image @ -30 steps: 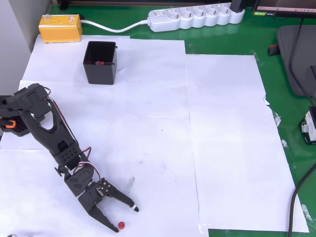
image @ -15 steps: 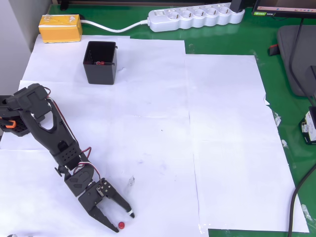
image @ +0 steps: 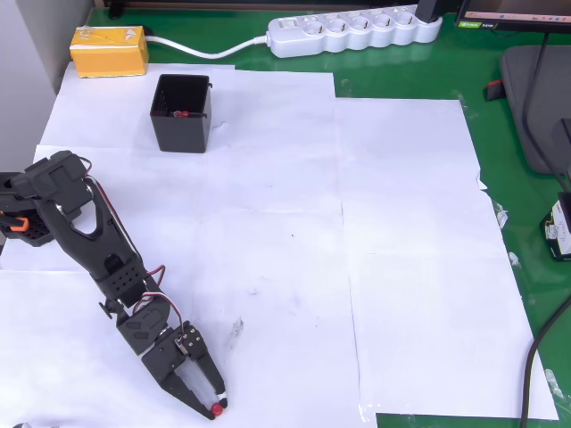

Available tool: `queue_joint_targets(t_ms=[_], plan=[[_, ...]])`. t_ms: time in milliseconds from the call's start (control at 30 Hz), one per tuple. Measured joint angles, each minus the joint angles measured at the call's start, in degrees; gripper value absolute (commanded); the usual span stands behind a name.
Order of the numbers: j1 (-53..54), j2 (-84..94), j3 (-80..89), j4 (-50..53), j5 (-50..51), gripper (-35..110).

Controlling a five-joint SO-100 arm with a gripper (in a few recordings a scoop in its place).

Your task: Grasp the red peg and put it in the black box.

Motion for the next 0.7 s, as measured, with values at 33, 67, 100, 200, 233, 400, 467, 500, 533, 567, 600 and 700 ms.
queue_joint_targets(t_ms=[33,67,100,200,233,400,467,500,533,567,600,700], plan=[[0.0,-0.1,0.0,0.0,0.2,0],[0.0,-0.1,0.0,0.0,0.8,0],[-0.2,-0.4,-0.4,0.3,1.2,0],[-1.2,-4.1,-3.4,3.2,3.5,0],[-1.9,-6.0,-4.0,5.7,4.3,0],[-5.2,-17.5,-2.8,30.1,7.7,0],[-7.0,-20.9,0.4,41.6,9.2,0],[-7.8,-22.2,2.8,47.5,10.1,0],[-8.5,-23.1,5.8,53.4,11.2,0],[-9.1,-23.8,9.2,59.7,12.0,0],[-9.3,-24.0,13.4,65.7,13.0,0],[-10.2,-24.1,24.8,84.4,16.0,0]])
